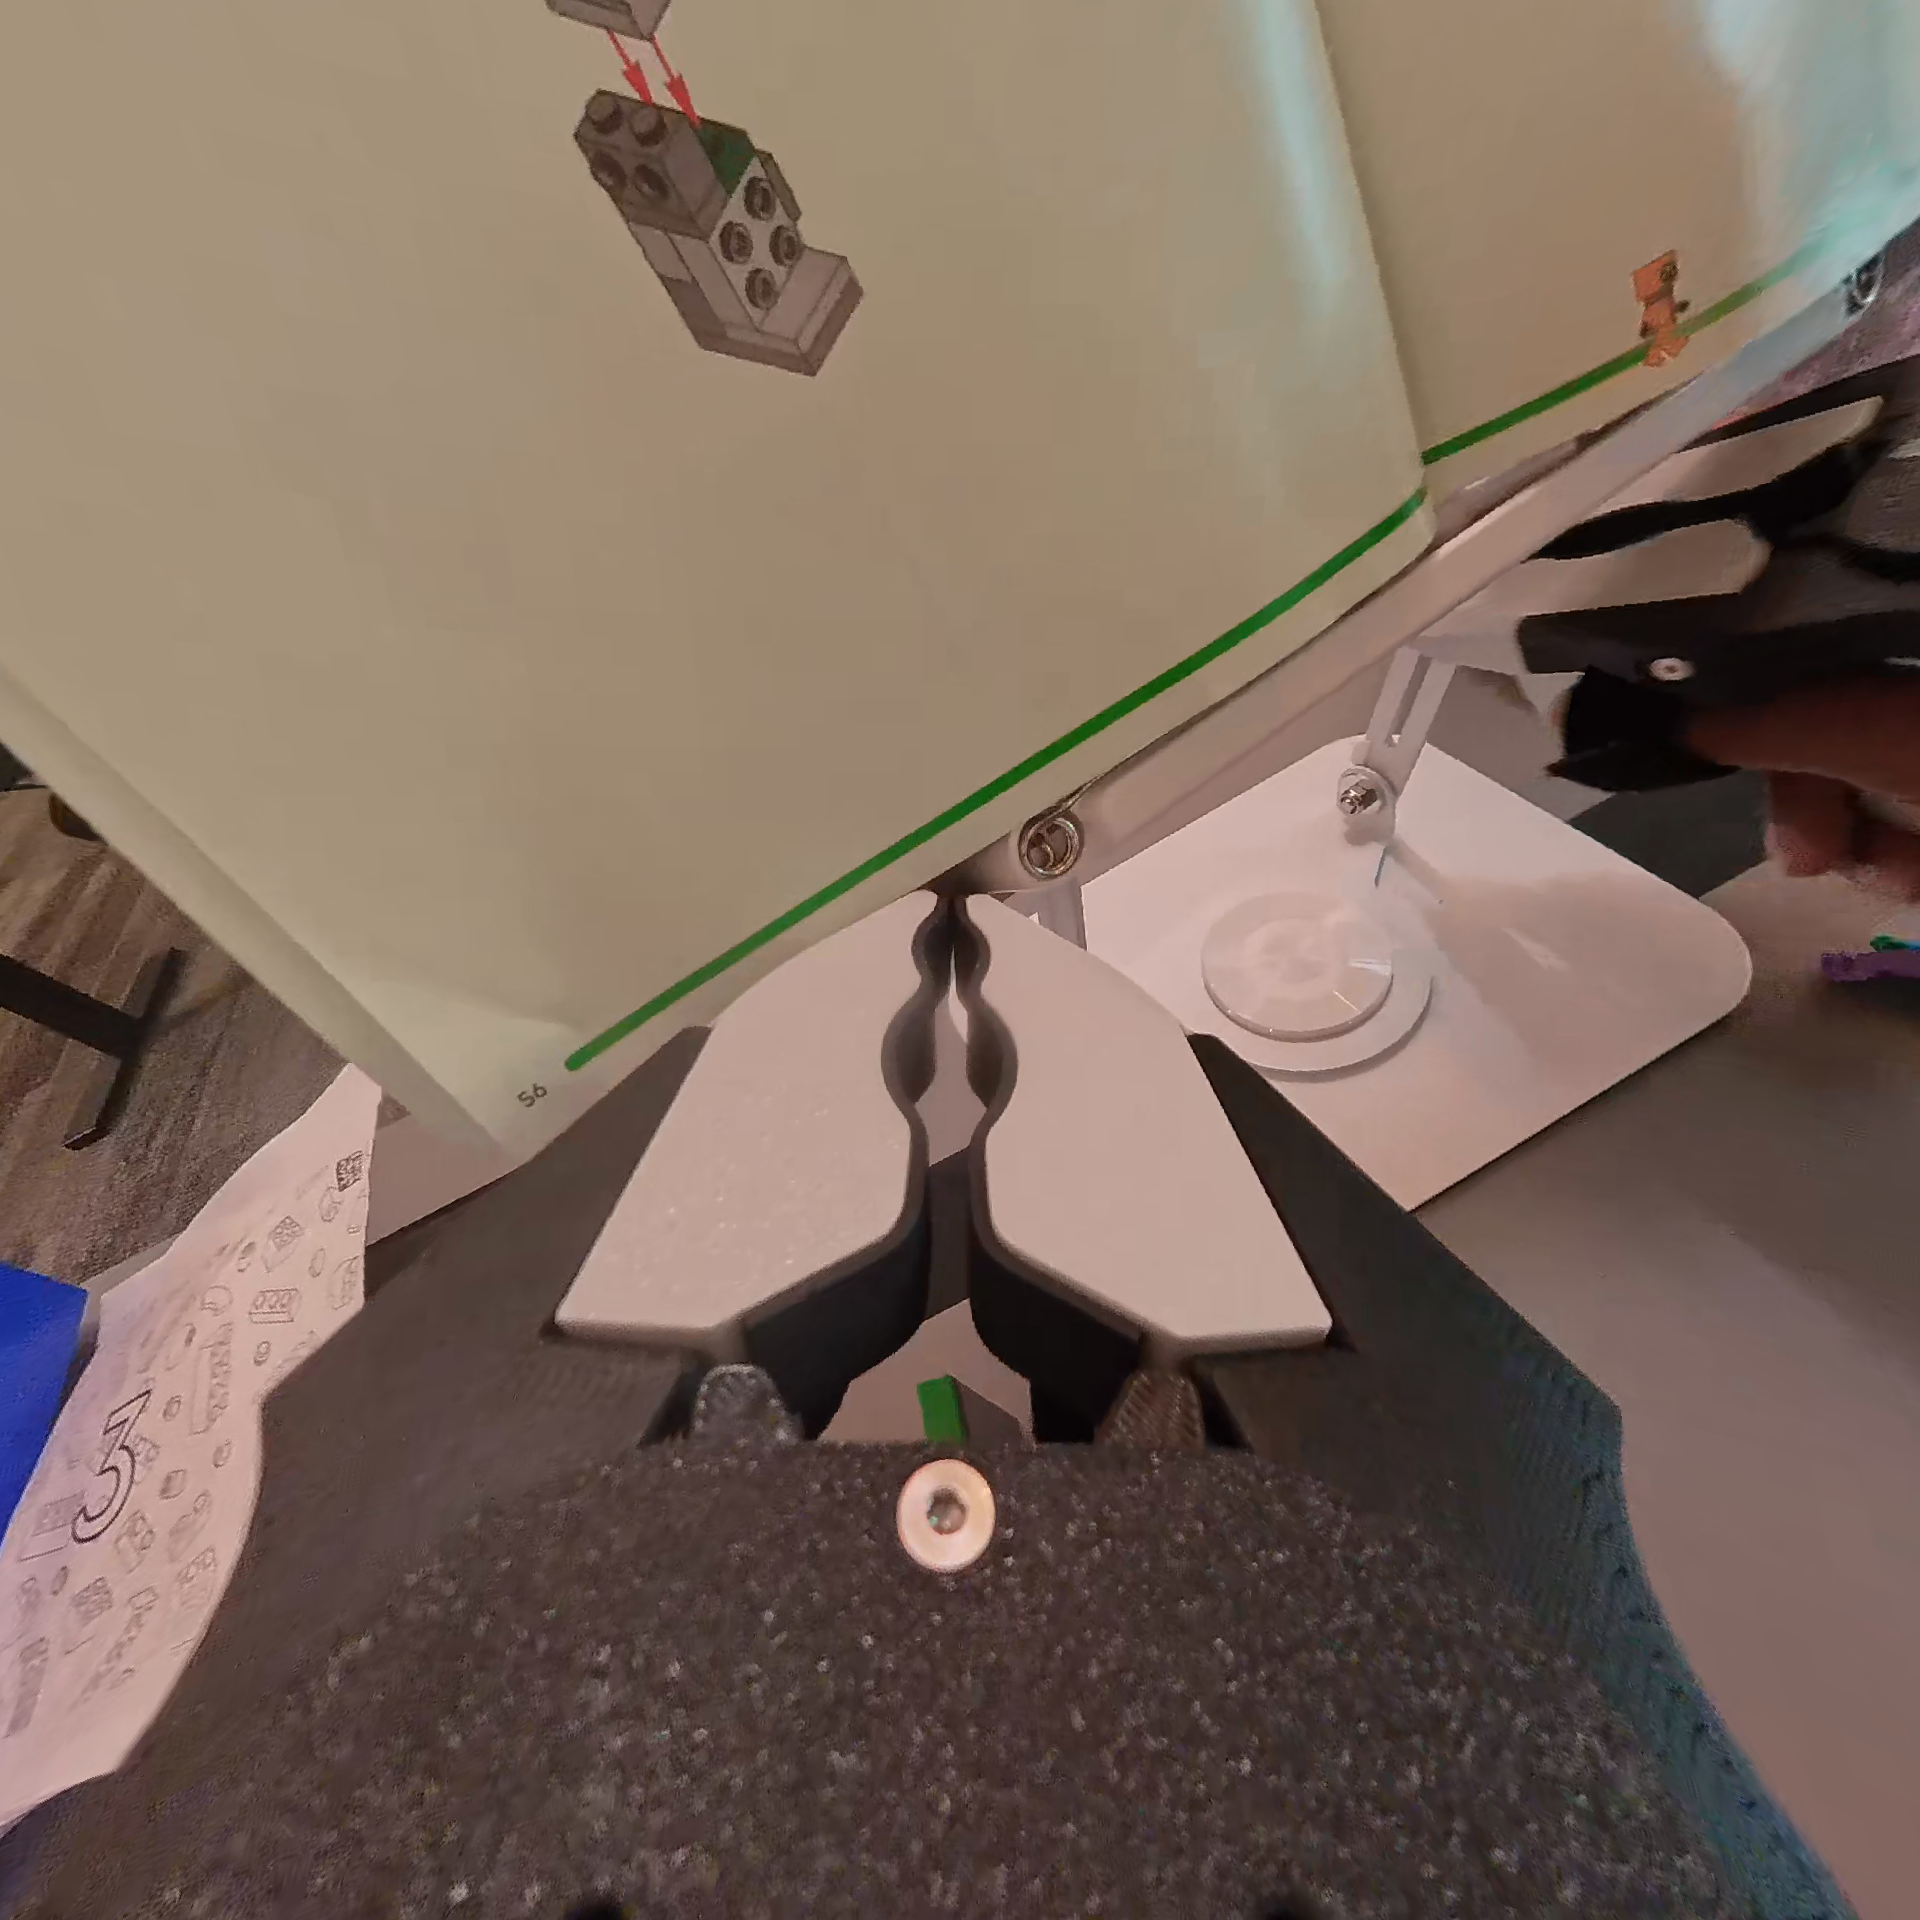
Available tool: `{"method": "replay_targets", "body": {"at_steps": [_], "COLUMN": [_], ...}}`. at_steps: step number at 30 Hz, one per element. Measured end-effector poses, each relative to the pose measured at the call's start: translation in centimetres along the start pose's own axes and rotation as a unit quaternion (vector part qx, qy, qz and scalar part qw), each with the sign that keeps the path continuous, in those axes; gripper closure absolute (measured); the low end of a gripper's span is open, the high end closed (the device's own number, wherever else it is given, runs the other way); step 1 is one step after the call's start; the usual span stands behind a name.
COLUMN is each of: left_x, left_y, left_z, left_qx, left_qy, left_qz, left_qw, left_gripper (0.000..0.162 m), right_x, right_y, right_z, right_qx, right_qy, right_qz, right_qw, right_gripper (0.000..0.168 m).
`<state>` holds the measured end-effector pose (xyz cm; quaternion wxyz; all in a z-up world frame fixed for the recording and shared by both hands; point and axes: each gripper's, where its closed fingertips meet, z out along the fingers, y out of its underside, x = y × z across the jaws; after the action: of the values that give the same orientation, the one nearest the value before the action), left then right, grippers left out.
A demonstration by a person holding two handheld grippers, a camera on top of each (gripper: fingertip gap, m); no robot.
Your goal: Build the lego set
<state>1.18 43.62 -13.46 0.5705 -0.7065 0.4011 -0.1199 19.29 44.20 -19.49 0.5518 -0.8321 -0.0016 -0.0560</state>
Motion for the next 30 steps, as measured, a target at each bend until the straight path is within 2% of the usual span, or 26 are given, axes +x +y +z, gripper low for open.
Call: {"method": "replay_targets", "body": {"at_steps": [1, 4, 9, 13, 16, 19, 22, 25, 30], "left_x": [0.0, -0.1, -0.1, -0.1, -0.2, -0.4, -0.6, -0.7, -0.9], "left_y": [0.0, 0.0, -0.1, -0.1, -0.1, -0.2, -0.3, -0.4, -0.3], "left_z": [0.0, 0.1, 0.1, 0.1, 0.1, 0.1, 0.1, 0.0, 0.0], "left_qx": [0.002, 0.004, 0.006, 0.007, 0.005, 0.002, 0.001, -0.002, -0.008], "left_qy": [0.002, 0.002, -0.002, -0.001, -0.003, -0.003, -0.007, -0.008, -0.016], "left_qz": [-0.004, -0.005, -0.008, -0.007, -0.004, -0.003, 0.000, 0.005, 0.008], "left_qw": [1.000, 1.000, 1.000, 1.000, 1.000, 1.000, 1.000, 1.000, 1.000], "left_gripper": [0.162, 0.162, 0.162, 0.162, 0.162, 0.162, 0.162, 0.162, 0.162], "right_x": [-0.1, -0.8, -1.6, 2.0, 6.6, 8.6, 8.2, 6.7, 6.6], "right_y": [0.0, 0.0, -1.1, -4.0, -4.8, -4.5, -4.4, -4.8, -4.9], "right_z": [-0.8, -4.0, -10.6, -13.6, -12.2, -9.8, -8.0, -7.1, -6.9], "right_qx": [0.003, 0.012, 0.031, 0.078, 0.070, 0.043, 0.041, 0.054, 0.076], "right_qy": [-0.012, -0.057, -0.144, -0.171, -0.171, -0.220, -0.278, -0.318, -0.303], "right_qz": [0.002, 0.004, 0.019, 0.064, 0.104, 0.138, 0.147, 0.138, 0.137], "right_qw": [1.000, 0.998, 0.989, 0.980, 0.977, 0.965, 0.949, 0.936, 0.940], "right_gripper": [0.162, 0.145, 0.141, 0.135, 0.115, 0.096, 0.096, 0.103, 0.123]}}
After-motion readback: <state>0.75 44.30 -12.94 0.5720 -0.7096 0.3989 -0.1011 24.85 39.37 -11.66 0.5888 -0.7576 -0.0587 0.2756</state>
